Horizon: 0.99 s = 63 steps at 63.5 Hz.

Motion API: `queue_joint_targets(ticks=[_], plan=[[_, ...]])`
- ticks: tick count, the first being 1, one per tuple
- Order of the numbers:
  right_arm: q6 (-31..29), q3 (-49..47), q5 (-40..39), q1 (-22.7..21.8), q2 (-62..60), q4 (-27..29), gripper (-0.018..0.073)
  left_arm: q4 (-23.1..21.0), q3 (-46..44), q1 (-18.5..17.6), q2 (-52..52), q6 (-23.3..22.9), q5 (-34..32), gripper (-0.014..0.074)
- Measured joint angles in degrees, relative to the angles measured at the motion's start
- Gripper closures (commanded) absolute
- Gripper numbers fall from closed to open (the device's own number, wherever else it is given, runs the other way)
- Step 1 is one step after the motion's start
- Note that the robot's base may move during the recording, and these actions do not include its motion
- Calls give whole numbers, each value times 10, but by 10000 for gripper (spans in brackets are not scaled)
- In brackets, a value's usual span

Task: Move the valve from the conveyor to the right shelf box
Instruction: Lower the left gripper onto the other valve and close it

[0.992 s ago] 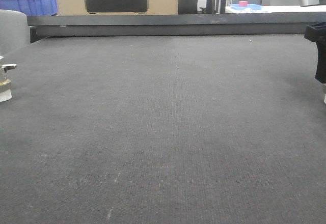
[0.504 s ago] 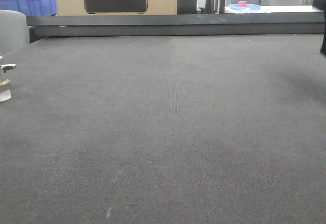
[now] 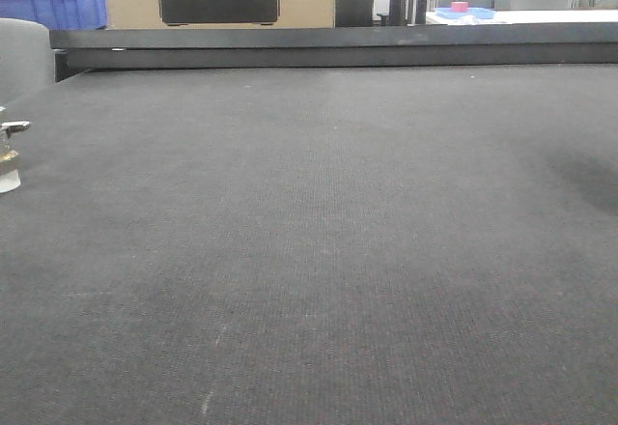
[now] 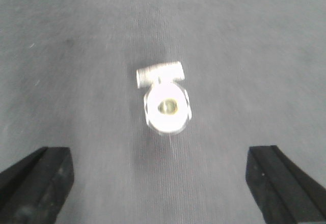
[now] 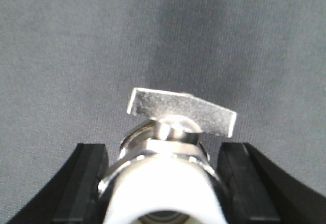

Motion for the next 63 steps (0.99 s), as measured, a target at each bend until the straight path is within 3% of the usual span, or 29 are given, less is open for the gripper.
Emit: queue_joint_targets(ticks=[22,50,57,63], plan=[[0,0,-5,0,0,3,713,-7,-19,0,119,2,-1,9],[0,0,-14,0,0,3,713,-9,-19,-6,148,3,-5,11],[0,0,-14,0,0,3,713,-9,-17,-6,151,3,-8,69],[0,0,-15,0,0,3,713,-9,-17,-6,151,3,-13,210]])
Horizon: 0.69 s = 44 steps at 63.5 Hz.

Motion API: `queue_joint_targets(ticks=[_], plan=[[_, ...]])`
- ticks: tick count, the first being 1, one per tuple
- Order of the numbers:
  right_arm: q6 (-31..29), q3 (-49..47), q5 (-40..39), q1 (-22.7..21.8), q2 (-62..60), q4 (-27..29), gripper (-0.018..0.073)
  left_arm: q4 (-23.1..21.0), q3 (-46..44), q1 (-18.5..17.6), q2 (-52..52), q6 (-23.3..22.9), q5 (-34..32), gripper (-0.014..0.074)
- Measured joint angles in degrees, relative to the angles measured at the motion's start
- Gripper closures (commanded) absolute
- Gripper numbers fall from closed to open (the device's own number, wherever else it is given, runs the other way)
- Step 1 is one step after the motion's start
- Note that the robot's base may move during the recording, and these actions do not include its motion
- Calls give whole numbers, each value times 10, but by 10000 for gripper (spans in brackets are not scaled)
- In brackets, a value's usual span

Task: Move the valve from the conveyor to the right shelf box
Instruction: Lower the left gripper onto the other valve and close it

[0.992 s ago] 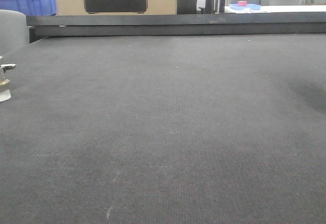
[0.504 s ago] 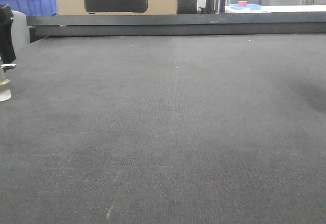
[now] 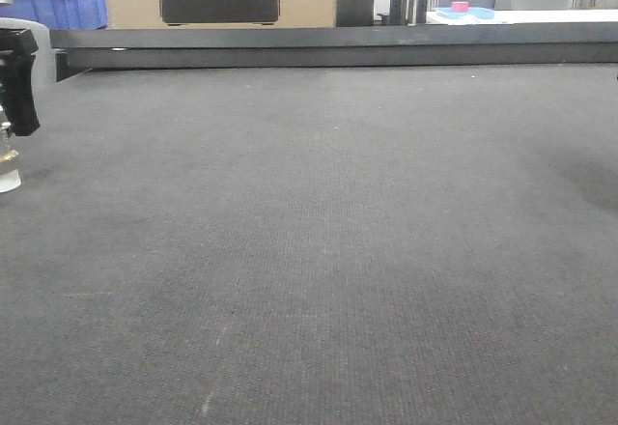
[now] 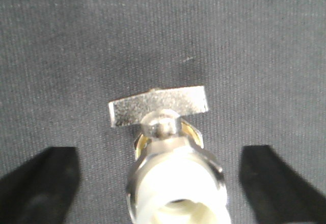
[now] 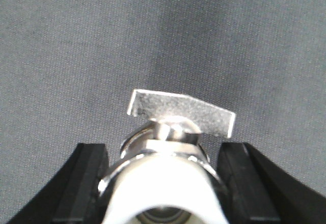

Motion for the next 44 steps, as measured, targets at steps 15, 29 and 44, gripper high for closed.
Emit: queue_joint_targets(ticks=[15,29,44], plan=[[0,0,-1,0,0,1,713,-5,5,0,0,1,-10,707],[0,0,-2,0,0,2,713,-6,8,0,-5,1,-3,707],[0,0,-6,0,-23,9,713,-3,14,0,-84,1,11,707]])
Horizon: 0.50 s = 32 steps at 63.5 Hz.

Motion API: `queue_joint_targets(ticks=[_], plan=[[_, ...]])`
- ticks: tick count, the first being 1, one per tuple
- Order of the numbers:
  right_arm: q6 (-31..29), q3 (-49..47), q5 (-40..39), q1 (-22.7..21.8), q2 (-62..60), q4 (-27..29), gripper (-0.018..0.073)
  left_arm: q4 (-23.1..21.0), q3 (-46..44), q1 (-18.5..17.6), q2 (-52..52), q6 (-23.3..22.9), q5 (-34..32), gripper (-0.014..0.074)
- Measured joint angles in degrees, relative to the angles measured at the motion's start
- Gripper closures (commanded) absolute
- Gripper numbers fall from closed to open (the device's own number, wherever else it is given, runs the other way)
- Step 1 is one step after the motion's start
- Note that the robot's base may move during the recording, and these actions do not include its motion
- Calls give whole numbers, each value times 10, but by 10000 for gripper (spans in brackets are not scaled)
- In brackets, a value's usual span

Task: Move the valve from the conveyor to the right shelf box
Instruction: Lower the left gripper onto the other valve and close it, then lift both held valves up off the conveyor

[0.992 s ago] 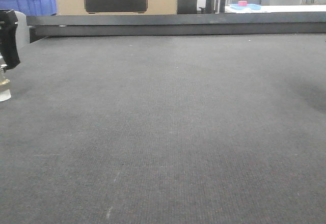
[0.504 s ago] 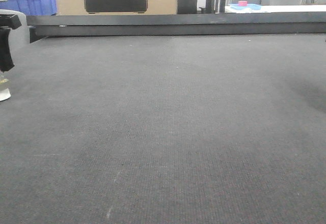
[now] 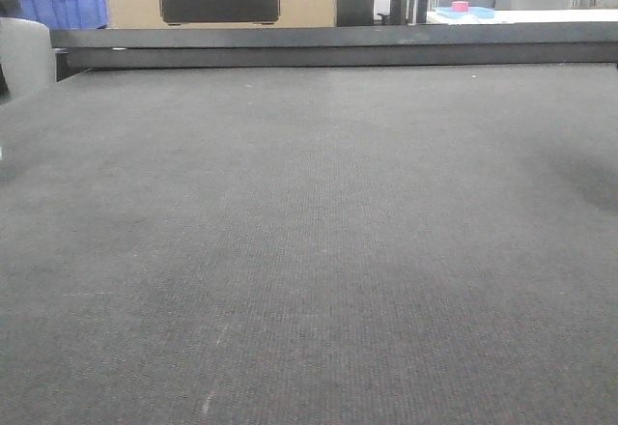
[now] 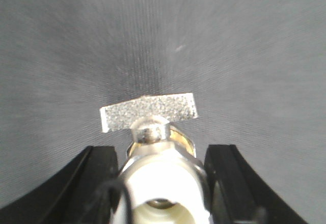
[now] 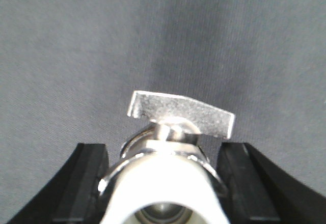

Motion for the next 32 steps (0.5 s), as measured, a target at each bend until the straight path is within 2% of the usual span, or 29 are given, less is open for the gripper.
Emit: queue_joint_targets(ticks=[17,32], plan=[[0,0,-36,0,-65,0,713,-3,0,-4,-135,-1,-7,707],[0,-16,-47,0,-119,0,713,-2,0,-39,-218,-1,-13,707]])
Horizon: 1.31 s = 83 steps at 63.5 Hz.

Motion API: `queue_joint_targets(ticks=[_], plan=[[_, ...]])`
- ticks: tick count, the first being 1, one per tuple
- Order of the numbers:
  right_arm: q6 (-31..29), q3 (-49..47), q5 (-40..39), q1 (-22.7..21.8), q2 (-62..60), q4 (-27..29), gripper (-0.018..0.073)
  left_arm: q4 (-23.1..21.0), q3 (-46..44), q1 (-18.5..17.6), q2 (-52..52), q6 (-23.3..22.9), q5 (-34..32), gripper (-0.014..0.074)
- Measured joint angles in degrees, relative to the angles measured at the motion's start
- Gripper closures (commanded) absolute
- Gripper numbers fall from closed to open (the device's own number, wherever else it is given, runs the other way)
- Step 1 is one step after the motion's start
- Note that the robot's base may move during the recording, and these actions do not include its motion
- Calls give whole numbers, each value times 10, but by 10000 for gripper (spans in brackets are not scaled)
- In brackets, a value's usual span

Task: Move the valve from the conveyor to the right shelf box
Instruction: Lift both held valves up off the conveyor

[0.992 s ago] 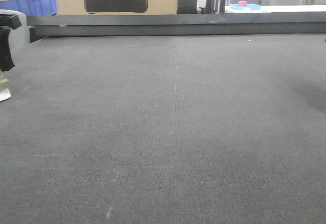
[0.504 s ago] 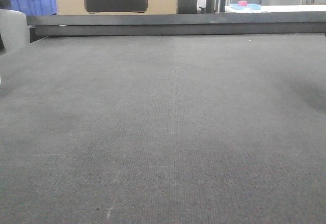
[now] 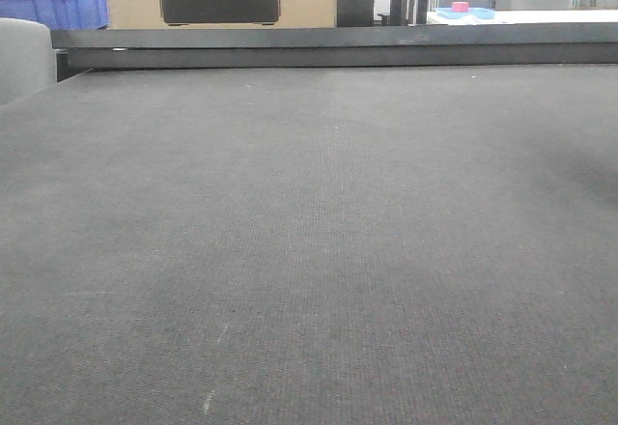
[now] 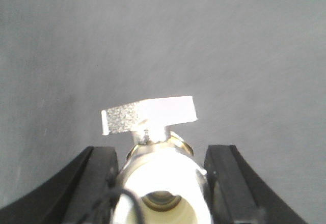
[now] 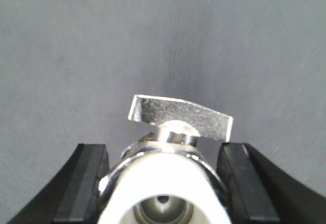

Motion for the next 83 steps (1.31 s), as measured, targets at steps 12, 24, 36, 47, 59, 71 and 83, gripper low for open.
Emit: queue_joint_targets(ticks=[12,24,36,47,59,71,83], plan=[[0,-41,11,0,-37,0,713,-5,0,-14,-56,-1,1,707],[0,-58,13,0,-76,3,713,6,48,-14,-114,-20,-5,707],[0,-58,16,0,-102,7,713,6,113,-14,-170,-25,-23,707],[0,-58,17,0,-112,9,713,6,124,-14,-191,-26,-30,707],[0,-58,17,0,-112,10,713,6,125,-14,-191,-26,-31,707],[0,-58,17,0,-112,10,713,6,125,-14,-191,-27,-43,707],[0,-58,12,0,-112,10,713,6,125,-14,-191,-27,-70,707]])
